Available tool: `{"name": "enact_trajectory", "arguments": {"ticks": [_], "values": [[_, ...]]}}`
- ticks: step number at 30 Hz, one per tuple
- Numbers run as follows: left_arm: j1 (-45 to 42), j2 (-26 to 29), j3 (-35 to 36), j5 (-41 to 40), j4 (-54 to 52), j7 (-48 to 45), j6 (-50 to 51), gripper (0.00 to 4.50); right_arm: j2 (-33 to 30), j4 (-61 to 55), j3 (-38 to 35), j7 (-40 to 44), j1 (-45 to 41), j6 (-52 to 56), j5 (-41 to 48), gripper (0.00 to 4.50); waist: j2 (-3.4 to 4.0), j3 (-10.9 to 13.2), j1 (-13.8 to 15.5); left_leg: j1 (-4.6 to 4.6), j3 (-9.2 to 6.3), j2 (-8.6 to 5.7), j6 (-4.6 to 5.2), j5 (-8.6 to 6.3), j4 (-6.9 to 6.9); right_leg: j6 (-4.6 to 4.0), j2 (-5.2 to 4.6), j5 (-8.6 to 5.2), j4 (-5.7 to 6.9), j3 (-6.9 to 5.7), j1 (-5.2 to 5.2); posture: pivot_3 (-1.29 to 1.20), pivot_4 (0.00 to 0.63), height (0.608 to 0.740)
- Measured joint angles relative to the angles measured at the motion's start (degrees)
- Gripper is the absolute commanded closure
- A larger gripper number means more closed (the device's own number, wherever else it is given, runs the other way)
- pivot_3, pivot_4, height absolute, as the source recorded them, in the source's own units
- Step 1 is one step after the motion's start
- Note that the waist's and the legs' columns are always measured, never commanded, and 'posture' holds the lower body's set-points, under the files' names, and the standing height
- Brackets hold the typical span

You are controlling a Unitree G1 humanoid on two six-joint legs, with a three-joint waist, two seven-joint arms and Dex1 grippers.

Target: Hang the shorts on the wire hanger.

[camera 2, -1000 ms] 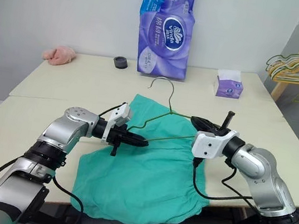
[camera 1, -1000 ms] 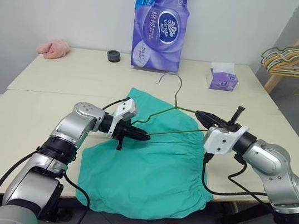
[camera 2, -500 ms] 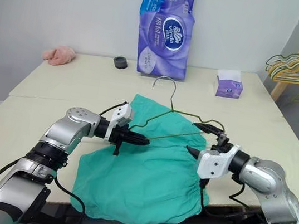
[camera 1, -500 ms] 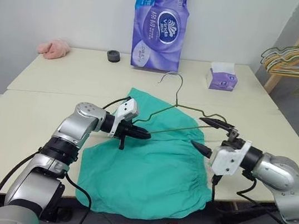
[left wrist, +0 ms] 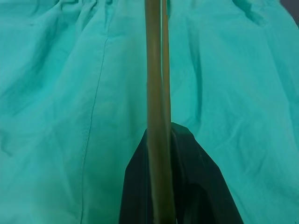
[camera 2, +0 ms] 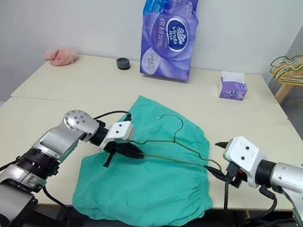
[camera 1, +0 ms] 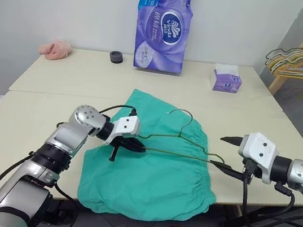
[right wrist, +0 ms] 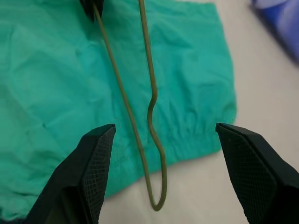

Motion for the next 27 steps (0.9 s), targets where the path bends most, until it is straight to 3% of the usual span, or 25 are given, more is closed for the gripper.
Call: {"name": "enact_trajectory", "arguments": {"ticks": [8, 16, 27], "values": [[0.00, -0.71, -0.52, 1.69, -0.40, 1.05, -4.35, 4.50, 2.07, 1.95, 8.06, -0.94, -9.17, 11.22, 2.69, 0.84, 0.00, 0.00, -0.04, -0.03, -0.02, 0.02, 0.00, 0.00, -0.02, -0.01, -0.02, 0.01, 0.01, 0.02, -0.04, -0.16, 0.058, 0.740], [0.00, -0.87, -0.86, 1.90, -1.60, 1.04, -5.51, 4.50, 3.40, 5.69, 16.24, -2.27, -11.45, 14.27, 0.29, 0.84, 0.01, 0.00, -0.02, -0.05, -0.03, 0.01, 0.00, 0.00, -0.01, -0.02, -0.04, 0.02, 0.02, -0.01, -0.07, -0.16, 0.059, 0.740], [0.00, -1.07, -0.82, 2.04, -3.20, 1.33, -5.04, 4.50, 4.49, 7.63, 19.57, -2.98, -12.26, 16.42, -2.02, 4.47, 0.01, 0.00, -0.07, -0.05, -0.04, 0.01, 0.00, 0.00, -0.01, 0.01, -0.04, 0.00, 0.03, -0.04, -0.08, -0.16, 0.063, 0.740]]}}
